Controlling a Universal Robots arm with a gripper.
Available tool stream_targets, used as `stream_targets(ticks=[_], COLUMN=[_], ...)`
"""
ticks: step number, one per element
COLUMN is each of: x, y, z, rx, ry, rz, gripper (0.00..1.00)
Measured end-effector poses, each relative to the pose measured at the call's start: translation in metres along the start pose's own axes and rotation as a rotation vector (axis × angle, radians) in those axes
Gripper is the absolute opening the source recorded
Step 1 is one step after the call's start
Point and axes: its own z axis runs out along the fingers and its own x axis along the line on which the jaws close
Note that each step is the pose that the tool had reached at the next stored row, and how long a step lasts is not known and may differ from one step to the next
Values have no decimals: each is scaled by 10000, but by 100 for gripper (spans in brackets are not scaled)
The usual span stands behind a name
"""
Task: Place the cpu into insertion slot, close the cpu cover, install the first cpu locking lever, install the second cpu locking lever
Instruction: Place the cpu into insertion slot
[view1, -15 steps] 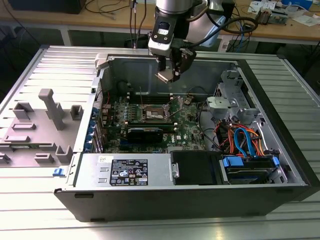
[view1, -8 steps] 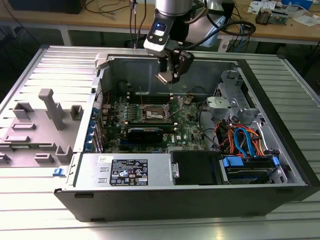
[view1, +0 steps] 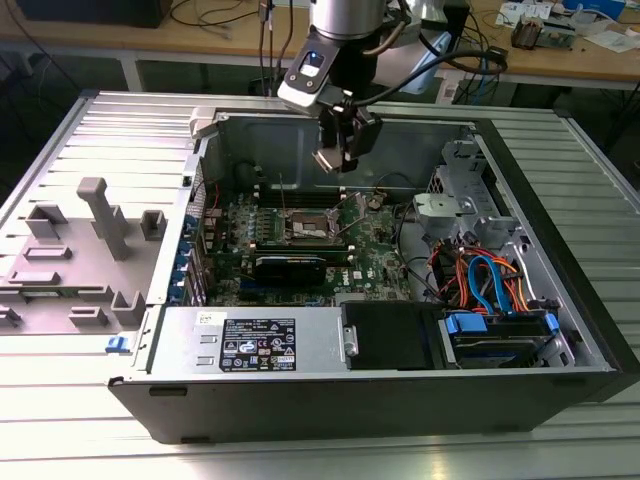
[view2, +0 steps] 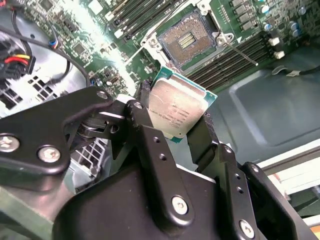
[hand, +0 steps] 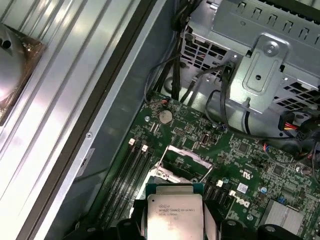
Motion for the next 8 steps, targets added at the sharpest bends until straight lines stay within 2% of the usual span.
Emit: stream_targets(ticks=[2,8], x=[0,0], y=[-1,-1], z=[9,11], rx=[8,7], ry=[-17,-18], rz=[276,306], gripper=[54,54])
